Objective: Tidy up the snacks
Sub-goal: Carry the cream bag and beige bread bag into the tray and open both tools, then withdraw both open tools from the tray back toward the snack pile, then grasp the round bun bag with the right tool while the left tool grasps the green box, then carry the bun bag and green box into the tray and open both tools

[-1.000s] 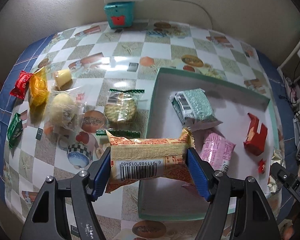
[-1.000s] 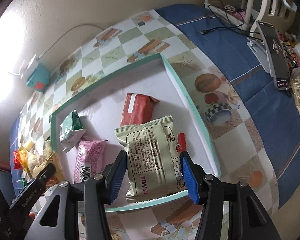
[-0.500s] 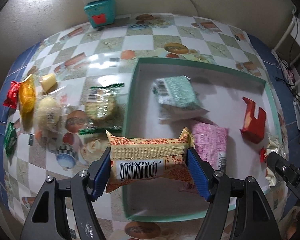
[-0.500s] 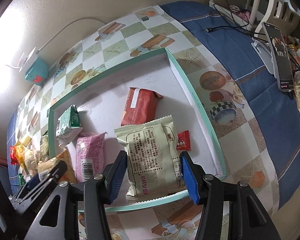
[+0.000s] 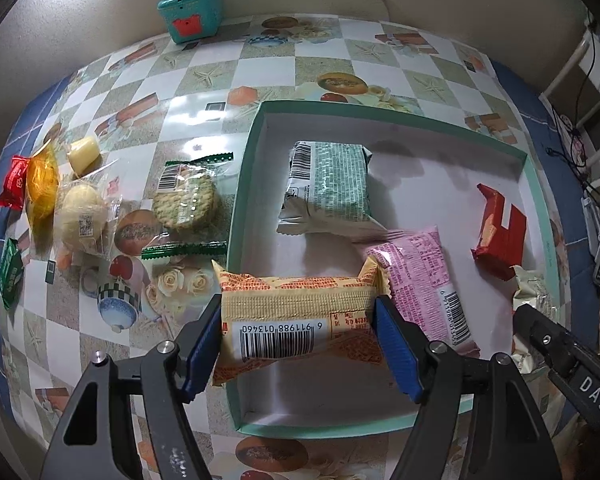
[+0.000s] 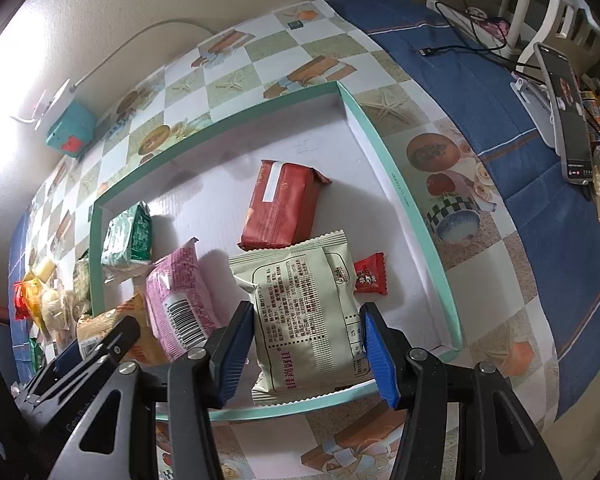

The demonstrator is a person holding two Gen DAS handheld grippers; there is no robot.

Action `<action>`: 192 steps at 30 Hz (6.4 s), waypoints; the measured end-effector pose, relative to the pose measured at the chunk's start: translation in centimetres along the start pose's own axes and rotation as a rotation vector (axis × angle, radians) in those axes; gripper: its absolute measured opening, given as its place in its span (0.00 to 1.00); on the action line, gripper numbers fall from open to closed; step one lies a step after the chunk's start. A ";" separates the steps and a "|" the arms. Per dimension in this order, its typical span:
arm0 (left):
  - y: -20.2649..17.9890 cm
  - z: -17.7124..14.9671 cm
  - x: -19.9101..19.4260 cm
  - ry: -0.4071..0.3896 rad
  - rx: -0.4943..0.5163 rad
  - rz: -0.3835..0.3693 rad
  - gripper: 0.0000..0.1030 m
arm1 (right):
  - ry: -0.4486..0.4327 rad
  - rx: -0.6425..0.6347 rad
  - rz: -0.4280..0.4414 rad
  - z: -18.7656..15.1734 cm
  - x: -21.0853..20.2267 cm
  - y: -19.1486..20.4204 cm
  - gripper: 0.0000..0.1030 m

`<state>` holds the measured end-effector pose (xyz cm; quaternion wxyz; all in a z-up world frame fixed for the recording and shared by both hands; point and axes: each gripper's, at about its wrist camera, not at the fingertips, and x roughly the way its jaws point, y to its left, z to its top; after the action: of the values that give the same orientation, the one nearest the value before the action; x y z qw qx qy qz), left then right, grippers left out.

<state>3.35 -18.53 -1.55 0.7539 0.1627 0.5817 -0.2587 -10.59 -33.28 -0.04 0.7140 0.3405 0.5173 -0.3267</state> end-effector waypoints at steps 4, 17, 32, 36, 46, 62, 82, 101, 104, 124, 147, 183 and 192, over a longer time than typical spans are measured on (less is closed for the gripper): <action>0.0 0.1 -0.3 0.011 0.001 0.006 0.73 | 0.004 -0.006 -0.008 0.0 0.1 0.1 0.57; 0.9 0.9 -3.2 -0.053 -0.028 -0.026 0.78 | -0.065 -0.012 -0.010 0.4 -2.5 0.4 0.67; 7.0 1.9 -6.5 -0.156 -0.211 -0.017 0.98 | -0.154 -0.014 0.001 0.6 -5.1 0.4 1.00; 10.6 1.7 -6.5 -0.164 -0.310 0.011 0.98 | -0.144 -0.020 0.000 0.6 -4.7 0.6 1.00; 20.8 0.0 -7.5 -0.180 -0.520 0.084 0.98 | -0.140 -0.088 0.004 -0.4 -4.5 4.3 1.00; 32.7 -3.6 -8.7 -0.188 -0.683 0.180 0.98 | -0.100 -0.320 0.045 -4.8 -2.2 16.9 1.00; 39.9 -4.8 -6.3 -0.140 -0.774 0.136 0.98 | -0.112 -0.426 0.114 -6.2 0.6 25.4 1.00; 39.7 -2.3 -1.6 -0.134 -0.793 0.027 0.98 | -0.122 -0.528 0.184 -6.5 3.5 31.9 1.00; 39.5 -1.4 -0.7 -0.125 -0.772 0.034 0.98 | -0.110 -0.536 0.176 -6.5 4.5 32.9 1.00; 39.0 -0.8 2.3 -0.076 -0.730 0.097 0.96 | -0.092 -0.600 0.069 -7.1 9.0 38.4 1.00; 37.7 -2.0 0.1 -0.075 -0.720 0.119 0.72 | -0.042 -0.531 0.086 -7.4 8.2 35.4 0.74; 24.7 -2.8 -13.1 -0.331 -0.550 0.134 0.72 | -0.148 -0.340 0.253 -6.4 -6.1 21.7 0.74; 21.2 -1.8 -13.9 -0.356 -0.497 0.120 0.72 | -0.149 -0.276 0.238 -4.8 -6.2 18.5 0.74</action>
<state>11.57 2.53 10.15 0.8746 -0.0403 0.4751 -0.0880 0.54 -18.39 7.51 0.8238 0.2731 0.4590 -0.1901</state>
